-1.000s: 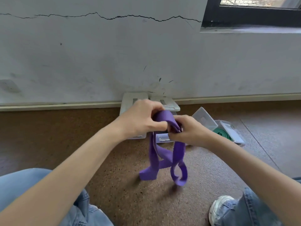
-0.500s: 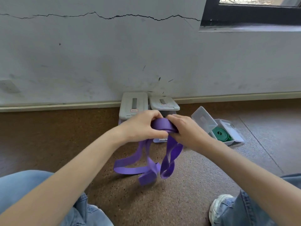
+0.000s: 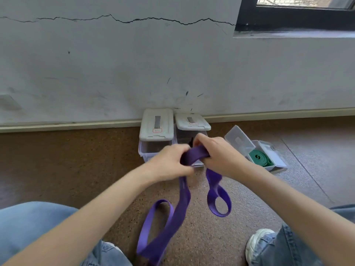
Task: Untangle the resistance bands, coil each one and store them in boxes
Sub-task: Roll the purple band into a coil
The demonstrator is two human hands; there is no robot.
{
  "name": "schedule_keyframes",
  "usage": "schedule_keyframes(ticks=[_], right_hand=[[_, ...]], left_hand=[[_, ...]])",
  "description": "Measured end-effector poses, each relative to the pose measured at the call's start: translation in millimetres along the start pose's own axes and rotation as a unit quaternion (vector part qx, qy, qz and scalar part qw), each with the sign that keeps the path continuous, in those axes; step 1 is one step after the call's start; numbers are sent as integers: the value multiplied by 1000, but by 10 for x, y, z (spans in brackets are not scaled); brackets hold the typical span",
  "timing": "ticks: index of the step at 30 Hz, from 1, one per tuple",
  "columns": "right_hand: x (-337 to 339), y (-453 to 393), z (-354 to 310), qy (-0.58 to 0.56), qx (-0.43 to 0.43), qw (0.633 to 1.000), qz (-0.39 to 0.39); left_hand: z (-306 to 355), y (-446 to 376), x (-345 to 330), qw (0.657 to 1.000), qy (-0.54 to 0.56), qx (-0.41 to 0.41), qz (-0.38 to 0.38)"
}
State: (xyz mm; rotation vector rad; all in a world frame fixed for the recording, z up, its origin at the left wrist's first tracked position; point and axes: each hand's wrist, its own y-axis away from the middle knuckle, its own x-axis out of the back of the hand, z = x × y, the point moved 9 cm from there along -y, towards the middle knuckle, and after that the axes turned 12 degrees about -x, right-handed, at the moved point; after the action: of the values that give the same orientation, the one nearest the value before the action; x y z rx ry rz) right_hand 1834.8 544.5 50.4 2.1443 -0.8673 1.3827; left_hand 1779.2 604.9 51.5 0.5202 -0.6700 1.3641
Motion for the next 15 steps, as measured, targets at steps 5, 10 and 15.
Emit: schedule_keyframes(ticks=[5,10,15], right_hand=[[-68,25,142,-126,-7,991,-48],[55,76,205,-77,-15,997,3],[108,103,-154,32,46,997,44]], left_hand=[[-20,10,315,987,143,7,68],[-196,101,431,991,119,43,43],[-110,26,42,998,63,9,-27]])
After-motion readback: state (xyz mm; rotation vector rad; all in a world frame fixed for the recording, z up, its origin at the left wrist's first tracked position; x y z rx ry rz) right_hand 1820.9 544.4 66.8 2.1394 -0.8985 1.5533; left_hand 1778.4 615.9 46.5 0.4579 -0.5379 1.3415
